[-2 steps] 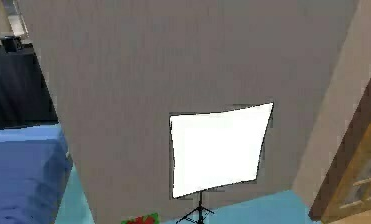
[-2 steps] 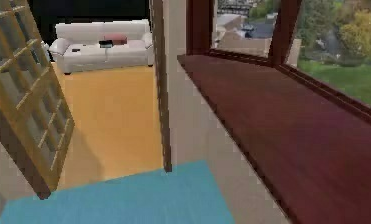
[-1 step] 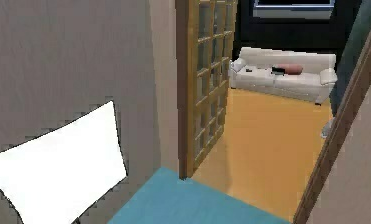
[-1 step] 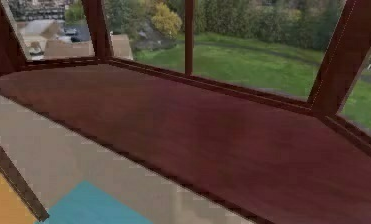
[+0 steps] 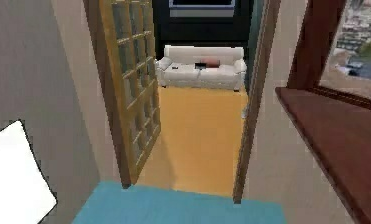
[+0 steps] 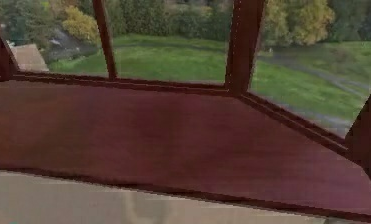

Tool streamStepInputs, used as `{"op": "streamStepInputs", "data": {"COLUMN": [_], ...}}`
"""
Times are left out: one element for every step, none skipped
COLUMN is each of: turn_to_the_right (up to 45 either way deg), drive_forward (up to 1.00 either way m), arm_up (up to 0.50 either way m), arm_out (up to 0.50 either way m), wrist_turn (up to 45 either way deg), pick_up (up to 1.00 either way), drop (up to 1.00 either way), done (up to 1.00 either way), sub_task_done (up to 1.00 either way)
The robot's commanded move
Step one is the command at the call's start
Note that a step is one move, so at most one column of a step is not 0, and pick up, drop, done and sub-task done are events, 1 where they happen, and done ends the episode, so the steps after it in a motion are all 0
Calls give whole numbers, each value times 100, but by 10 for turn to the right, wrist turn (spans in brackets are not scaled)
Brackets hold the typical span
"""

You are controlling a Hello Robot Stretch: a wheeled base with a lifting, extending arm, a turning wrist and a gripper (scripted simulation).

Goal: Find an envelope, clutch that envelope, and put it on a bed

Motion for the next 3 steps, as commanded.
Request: {"op": "streamStepInputs", "data": {"turn_to_the_right": [0, 120, 0], "drive_forward": [100, 0, 10], "arm_up": [0, 0, 0], "arm_out": [0, 0, 0], "wrist_turn": [0, 0, 0], "pick_up": [0, 0, 0], "drop": [0, 0, 0], "done": [0, 0, 0], "sub_task_done": [0, 0, 0]}}
